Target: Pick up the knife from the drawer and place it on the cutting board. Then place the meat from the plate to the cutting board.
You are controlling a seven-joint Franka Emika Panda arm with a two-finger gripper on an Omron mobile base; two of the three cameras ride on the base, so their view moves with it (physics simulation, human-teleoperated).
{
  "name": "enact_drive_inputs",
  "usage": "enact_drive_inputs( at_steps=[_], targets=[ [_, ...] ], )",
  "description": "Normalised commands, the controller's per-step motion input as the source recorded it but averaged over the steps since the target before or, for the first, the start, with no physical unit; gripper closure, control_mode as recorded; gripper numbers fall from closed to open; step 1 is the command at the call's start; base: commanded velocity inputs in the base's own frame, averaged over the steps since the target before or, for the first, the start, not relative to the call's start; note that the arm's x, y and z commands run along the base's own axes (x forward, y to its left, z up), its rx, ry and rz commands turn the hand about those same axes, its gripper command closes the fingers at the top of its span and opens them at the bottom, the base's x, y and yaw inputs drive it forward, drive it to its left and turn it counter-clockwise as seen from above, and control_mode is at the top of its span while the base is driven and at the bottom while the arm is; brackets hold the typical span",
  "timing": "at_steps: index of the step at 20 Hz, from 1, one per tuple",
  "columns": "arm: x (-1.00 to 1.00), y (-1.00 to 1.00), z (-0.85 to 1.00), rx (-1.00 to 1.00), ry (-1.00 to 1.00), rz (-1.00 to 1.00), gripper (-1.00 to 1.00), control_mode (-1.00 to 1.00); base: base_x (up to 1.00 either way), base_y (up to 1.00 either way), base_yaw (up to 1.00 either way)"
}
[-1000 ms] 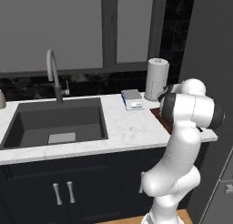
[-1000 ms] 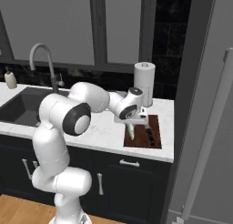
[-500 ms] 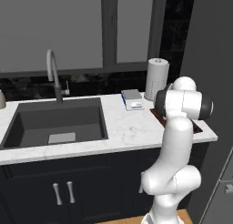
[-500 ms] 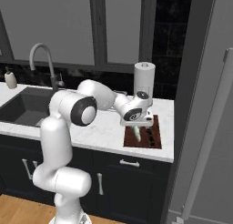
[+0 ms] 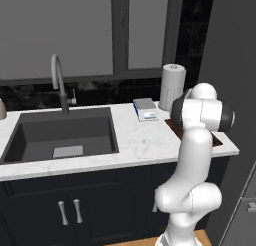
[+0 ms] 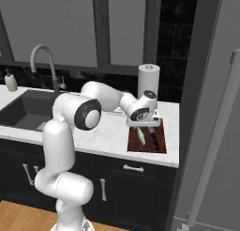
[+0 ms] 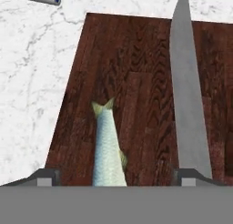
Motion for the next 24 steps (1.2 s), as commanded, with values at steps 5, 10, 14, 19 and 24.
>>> enact_drive_inputs(
  at_steps=[5,10,14,19,24],
  targets=[
    [-0.13,0.02,0.64,-0.06,-0.03,0.04,-1.00,-1.00,0.00,0.00,0.00],
    [-0.21,0.17,0.71,-0.15,-0.02,0.02,-1.00,-1.00,0.00,0.00,0.00],
    [-0.36,0.34,0.68,-0.05,0.00,-0.01,-1.00,-1.00,0.00,0.00,0.00],
    [-0.71,0.31,0.50,0.04,0.00,-0.09,-1.00,-1.00,0.00,0.00,0.00],
    [-0.92,0.42,0.28,0.08,-0.06,-0.13,-1.00,-1.00,0.00,0.00,0.00]
  ],
)
